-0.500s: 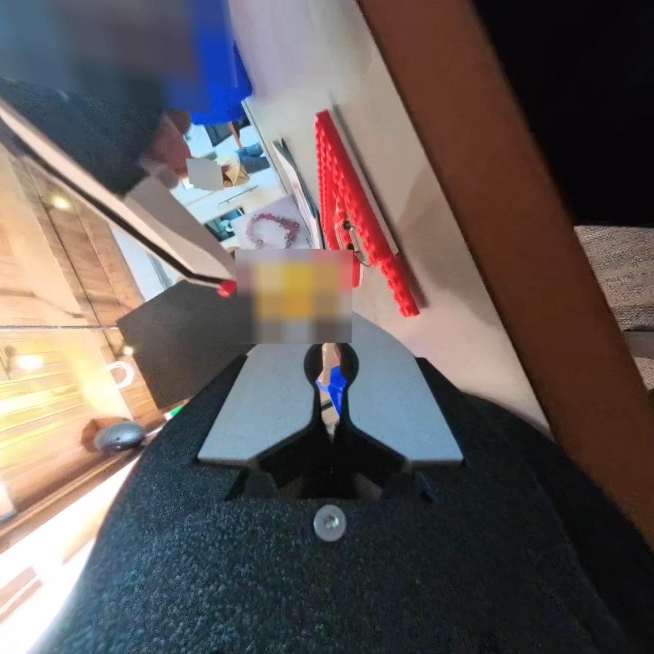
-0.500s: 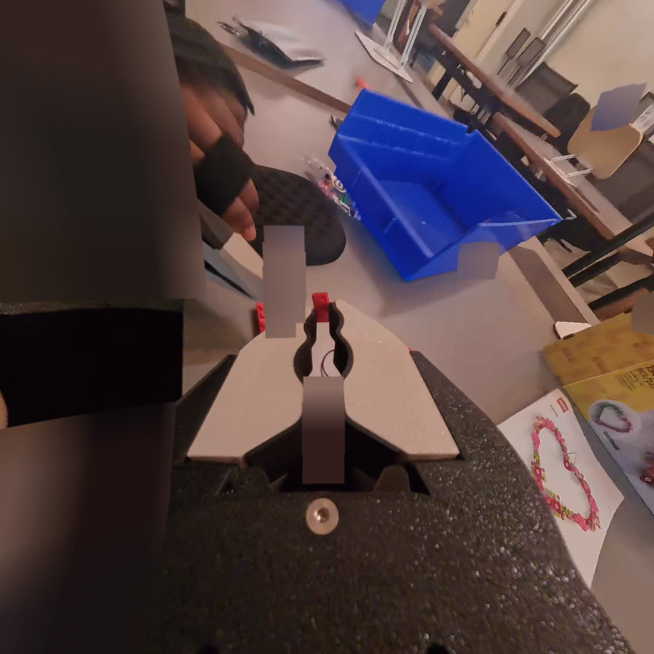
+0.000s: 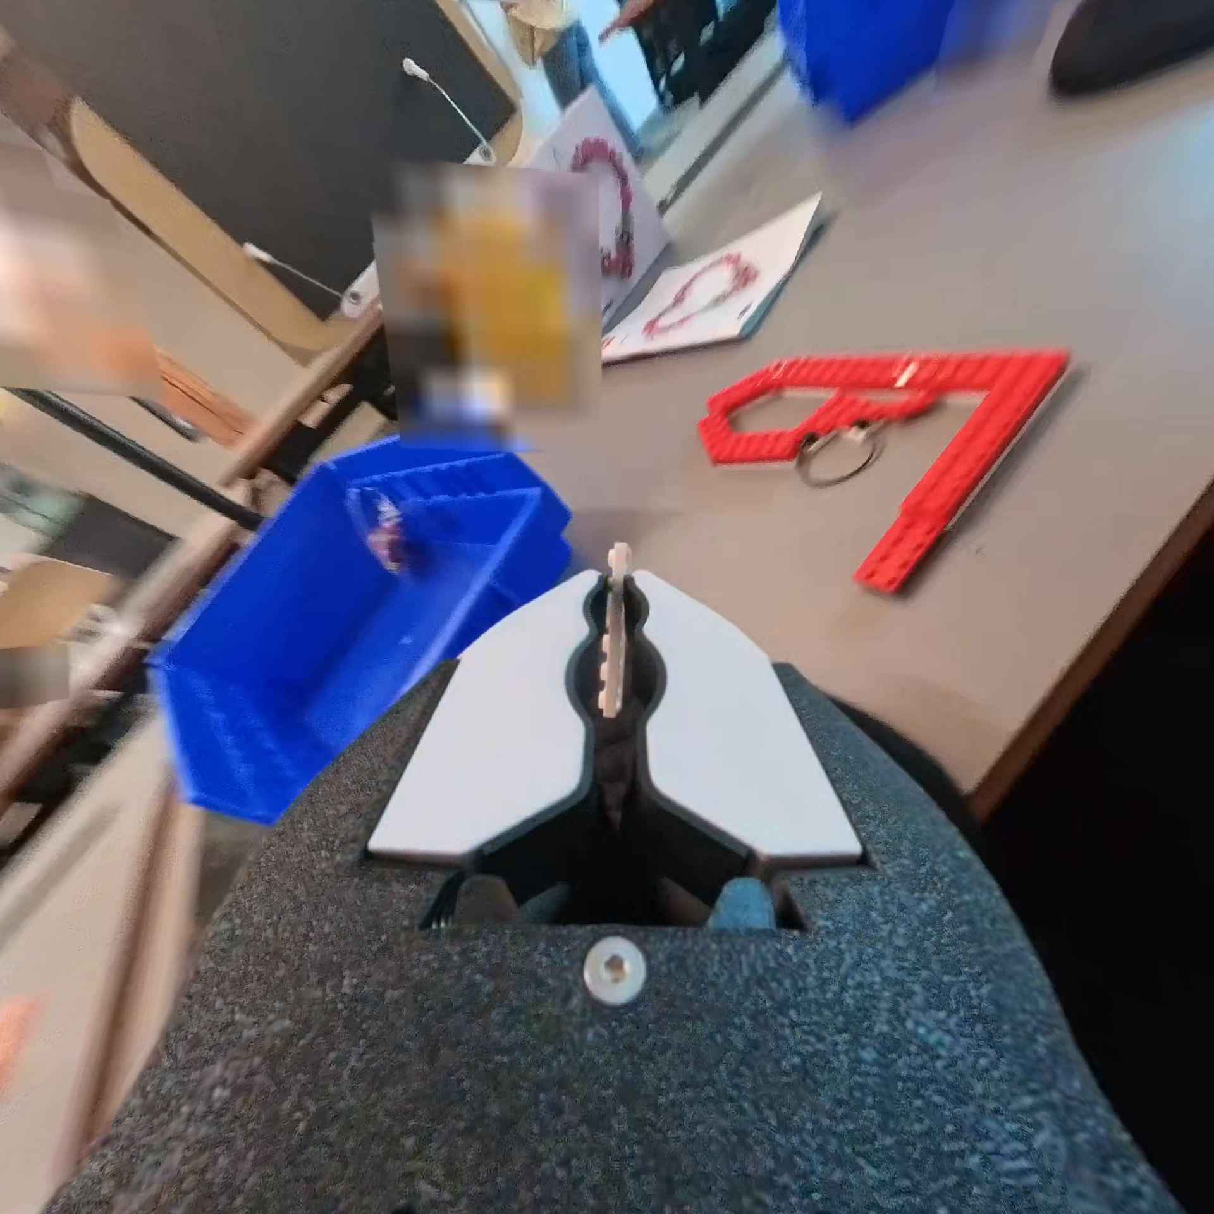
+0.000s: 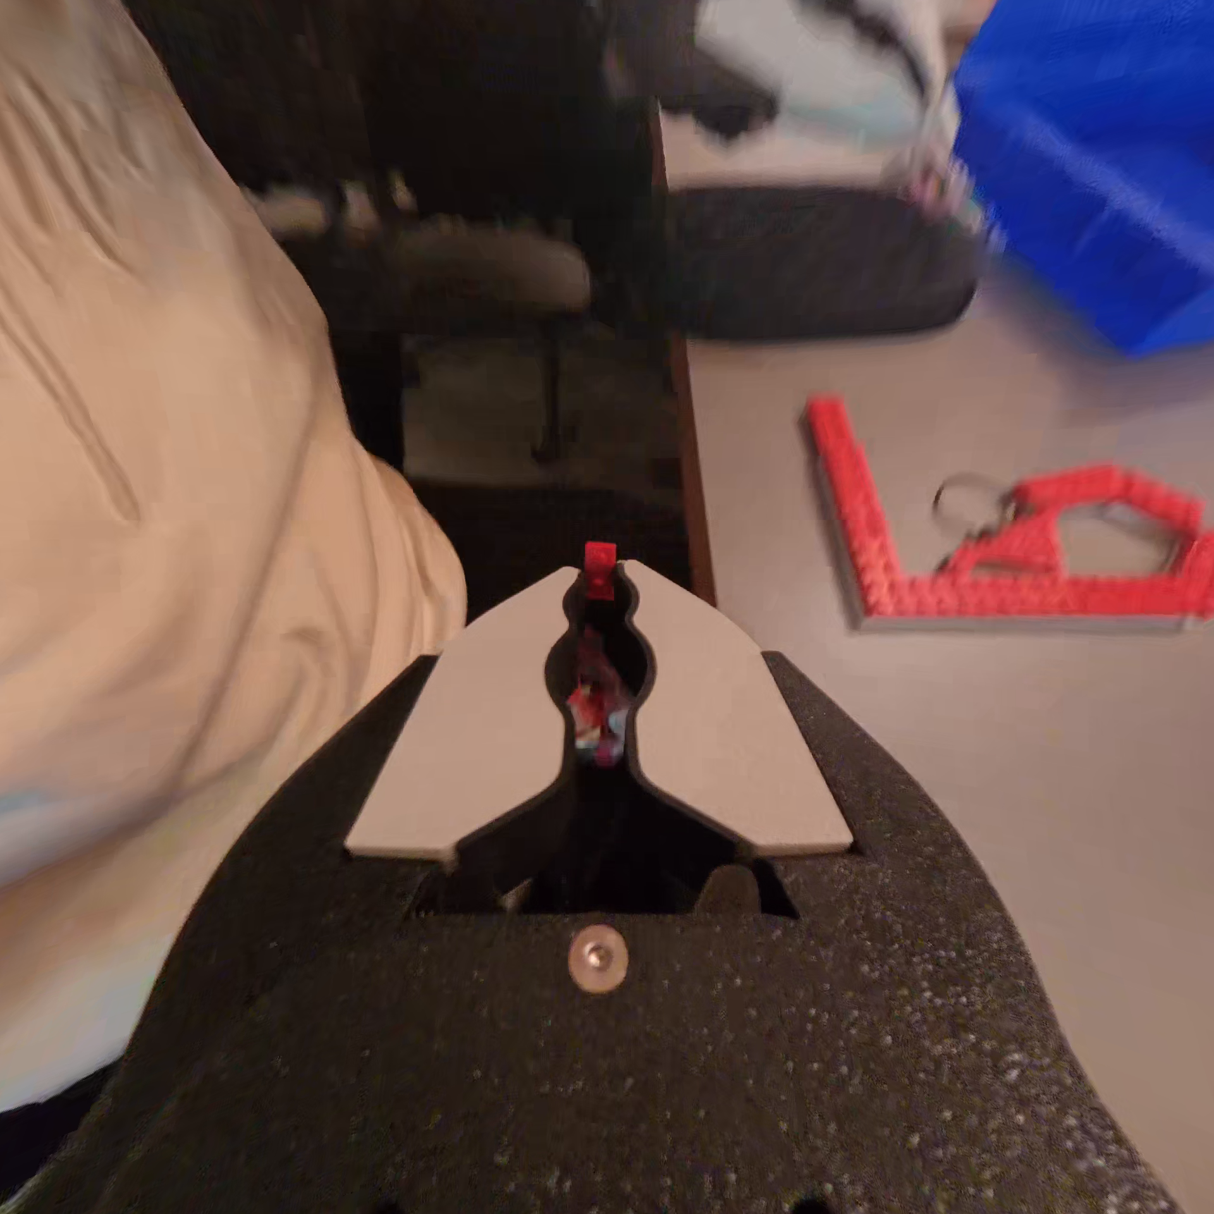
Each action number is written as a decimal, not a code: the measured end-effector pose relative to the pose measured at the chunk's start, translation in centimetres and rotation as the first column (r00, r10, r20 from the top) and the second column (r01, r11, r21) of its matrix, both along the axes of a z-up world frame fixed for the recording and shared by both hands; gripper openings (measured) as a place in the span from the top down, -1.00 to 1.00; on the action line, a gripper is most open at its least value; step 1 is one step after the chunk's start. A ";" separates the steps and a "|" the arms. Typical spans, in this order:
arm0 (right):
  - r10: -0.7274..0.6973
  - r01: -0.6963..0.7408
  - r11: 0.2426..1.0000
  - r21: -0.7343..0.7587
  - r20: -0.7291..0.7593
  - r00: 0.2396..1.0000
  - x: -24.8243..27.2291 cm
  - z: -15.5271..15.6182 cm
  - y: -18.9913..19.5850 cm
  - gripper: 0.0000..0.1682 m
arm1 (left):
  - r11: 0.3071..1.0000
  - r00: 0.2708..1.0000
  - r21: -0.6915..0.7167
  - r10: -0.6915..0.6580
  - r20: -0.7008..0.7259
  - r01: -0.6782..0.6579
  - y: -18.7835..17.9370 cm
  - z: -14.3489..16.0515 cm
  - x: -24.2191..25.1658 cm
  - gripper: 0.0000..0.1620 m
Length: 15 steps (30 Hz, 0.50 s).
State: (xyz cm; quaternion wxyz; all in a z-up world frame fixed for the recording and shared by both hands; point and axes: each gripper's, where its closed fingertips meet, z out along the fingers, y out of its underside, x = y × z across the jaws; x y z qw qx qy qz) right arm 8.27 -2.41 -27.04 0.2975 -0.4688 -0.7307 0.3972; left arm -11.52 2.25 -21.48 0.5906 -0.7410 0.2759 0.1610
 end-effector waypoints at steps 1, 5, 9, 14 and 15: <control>-0.028 0.027 0.999 0.019 0.045 0.999 0.3 -1.5 -0.1 0.91 | 1.000 0.995 -0.010 -0.029 0.094 0.030 -0.3 0.0 0.5 0.94; -0.113 0.095 0.990 0.101 0.191 0.975 0.7 -6.1 0.2 0.80 | 0.991 0.922 -0.017 -0.118 0.368 0.133 -0.9 0.1 2.5 0.94; -0.128 0.094 0.985 0.143 0.254 0.959 0.9 -7.7 0.2 0.66 | 0.973 0.819 0.036 -0.211 0.534 0.227 -1.3 1.4 4.3 0.95; -0.145 0.117 0.983 0.143 0.200 0.969 0.5 -5.7 1.0 0.62 | 0.951 0.701 0.076 -0.273 0.658 0.299 -1.4 2.2 5.4 0.95; -0.148 0.117 0.981 0.156 0.206 0.967 0.5 -5.6 1.3 0.60 | 0.948 0.682 0.085 -0.282 0.675 0.308 -1.3 2.2 5.5 0.95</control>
